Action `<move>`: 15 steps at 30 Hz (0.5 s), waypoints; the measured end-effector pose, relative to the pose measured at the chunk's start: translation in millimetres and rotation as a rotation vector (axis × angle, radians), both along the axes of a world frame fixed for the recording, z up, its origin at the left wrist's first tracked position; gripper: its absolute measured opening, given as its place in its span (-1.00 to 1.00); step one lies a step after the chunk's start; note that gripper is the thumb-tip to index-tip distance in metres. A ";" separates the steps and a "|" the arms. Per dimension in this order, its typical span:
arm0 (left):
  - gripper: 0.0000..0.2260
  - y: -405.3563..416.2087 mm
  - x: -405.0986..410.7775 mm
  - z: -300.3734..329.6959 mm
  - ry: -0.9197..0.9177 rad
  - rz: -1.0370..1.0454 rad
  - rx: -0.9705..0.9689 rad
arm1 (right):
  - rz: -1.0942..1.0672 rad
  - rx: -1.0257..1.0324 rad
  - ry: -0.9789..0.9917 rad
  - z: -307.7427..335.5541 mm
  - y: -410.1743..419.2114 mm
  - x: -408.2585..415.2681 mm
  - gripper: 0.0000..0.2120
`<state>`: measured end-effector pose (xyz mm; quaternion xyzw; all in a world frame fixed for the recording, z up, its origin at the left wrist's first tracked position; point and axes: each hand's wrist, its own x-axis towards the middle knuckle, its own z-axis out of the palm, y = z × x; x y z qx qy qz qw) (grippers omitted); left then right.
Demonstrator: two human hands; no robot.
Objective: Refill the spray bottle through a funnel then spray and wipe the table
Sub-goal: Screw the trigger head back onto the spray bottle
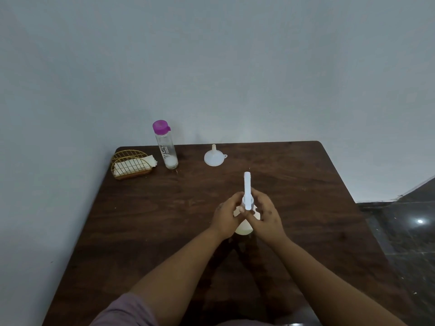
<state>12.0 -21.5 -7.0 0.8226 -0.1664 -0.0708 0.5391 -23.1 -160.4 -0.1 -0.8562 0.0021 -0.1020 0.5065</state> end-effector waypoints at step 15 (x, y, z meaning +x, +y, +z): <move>-0.72 1.8 -2.4 -2.5 -0.050 0.000 0.035 | -0.134 0.064 -0.010 0.1 7.5 -3.2 -0.71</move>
